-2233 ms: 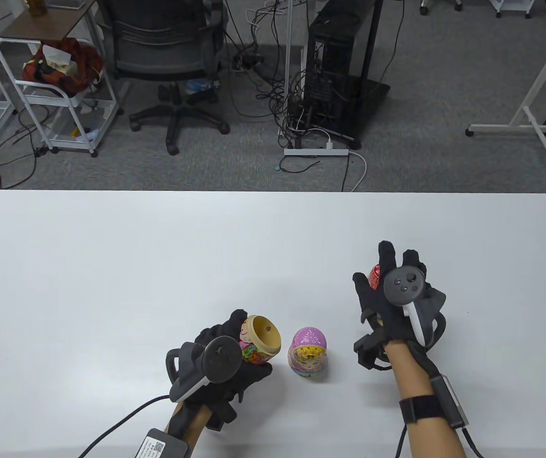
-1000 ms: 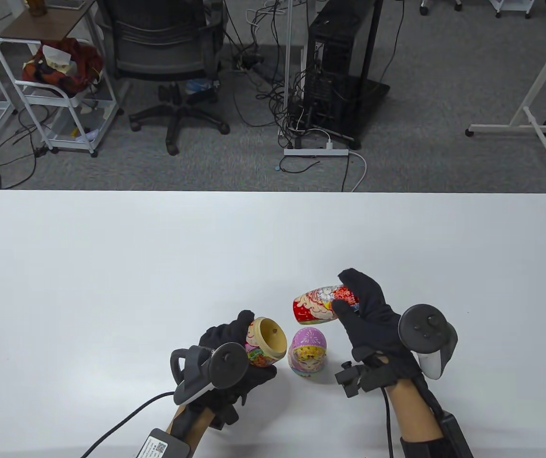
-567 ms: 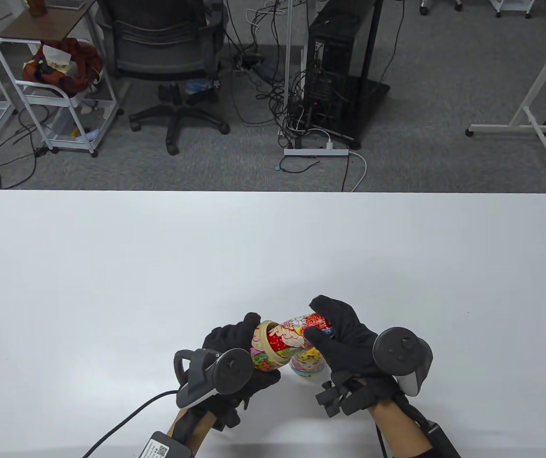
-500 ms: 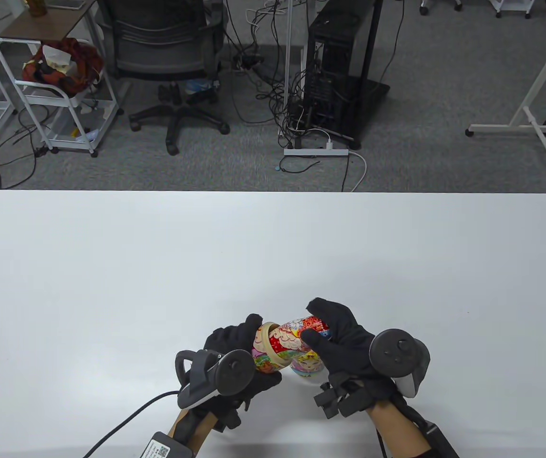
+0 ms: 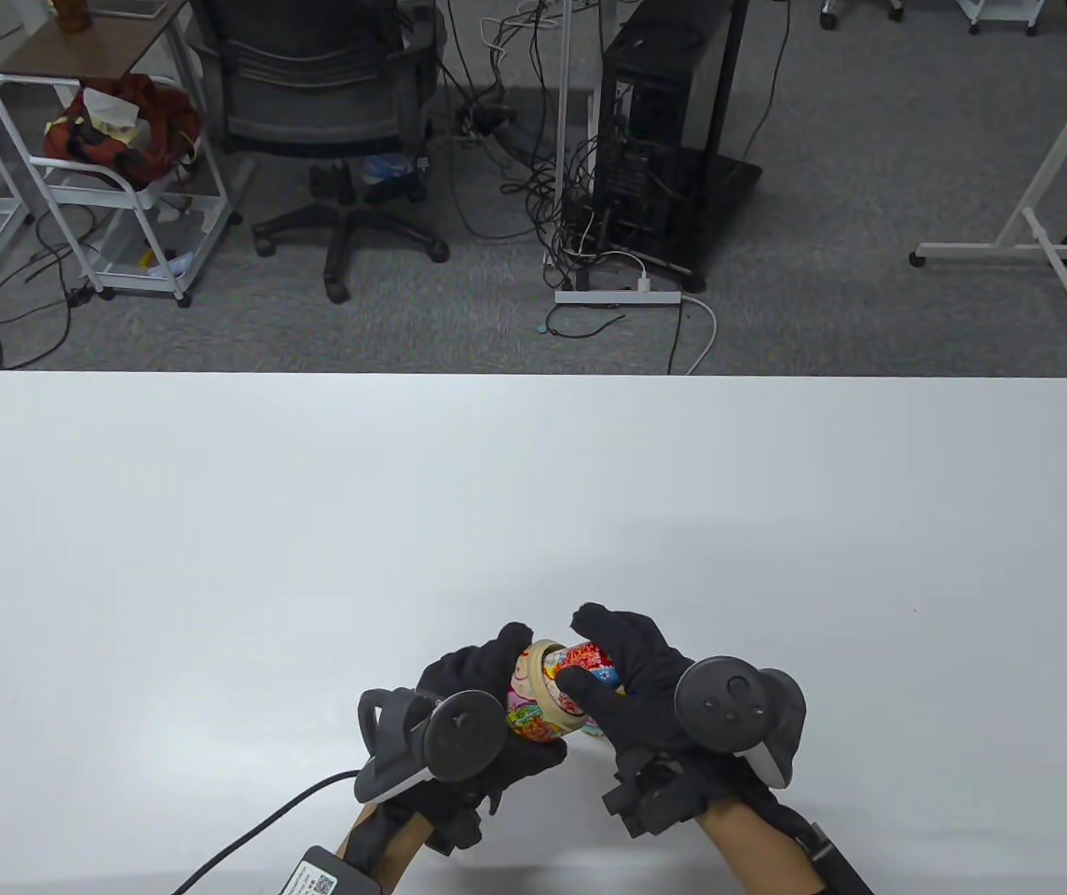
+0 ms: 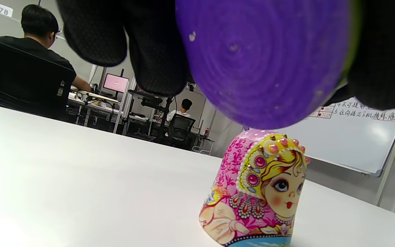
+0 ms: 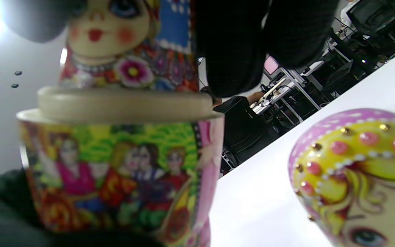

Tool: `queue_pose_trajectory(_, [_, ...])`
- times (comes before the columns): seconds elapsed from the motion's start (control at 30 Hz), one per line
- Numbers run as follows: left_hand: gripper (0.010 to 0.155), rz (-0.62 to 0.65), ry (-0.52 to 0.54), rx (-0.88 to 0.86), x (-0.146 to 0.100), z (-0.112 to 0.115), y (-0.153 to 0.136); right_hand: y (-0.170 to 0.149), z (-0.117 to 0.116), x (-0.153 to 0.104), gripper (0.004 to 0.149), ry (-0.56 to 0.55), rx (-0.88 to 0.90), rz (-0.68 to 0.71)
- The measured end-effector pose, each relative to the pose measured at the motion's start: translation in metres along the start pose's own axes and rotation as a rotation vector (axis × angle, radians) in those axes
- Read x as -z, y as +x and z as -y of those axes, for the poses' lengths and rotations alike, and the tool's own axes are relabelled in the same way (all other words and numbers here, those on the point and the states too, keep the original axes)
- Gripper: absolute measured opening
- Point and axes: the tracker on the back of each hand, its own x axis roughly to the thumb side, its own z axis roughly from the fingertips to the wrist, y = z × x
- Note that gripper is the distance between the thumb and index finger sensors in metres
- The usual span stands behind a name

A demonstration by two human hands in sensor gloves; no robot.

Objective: Nest individual Russian dolls into a nested set

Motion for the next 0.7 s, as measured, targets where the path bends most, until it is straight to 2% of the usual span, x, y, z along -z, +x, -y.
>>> queue_pose_trajectory(0.2, [0.115,-0.016,0.046,-0.025,-0.001,-0.004,-0.007,0.000,0.008,-0.001,0.070,-0.014,0.042,0.031])
queue_pose_trajectory(0.37, [0.115,-0.081,0.100,-0.074,-0.002,-0.007,-0.022,-0.023,0.011,0.001,0.070,-0.061,0.018,-0.073])
queue_pose_trajectory(0.47, [0.115,-0.118,0.102,-0.096,-0.001,-0.007,-0.031,-0.039,0.000,0.004,0.070,0.024,-0.086,-0.176])
queue_pose_trajectory(0.53, [0.115,-0.131,0.103,-0.093,-0.001,-0.006,-0.035,-0.050,-0.014,0.004,0.072,0.121,-0.178,-0.232])
queue_pose_trajectory(0.7, [0.115,-0.146,0.099,-0.082,-0.001,-0.004,-0.039,-0.062,-0.041,0.005,0.078,0.342,-0.358,-0.281])
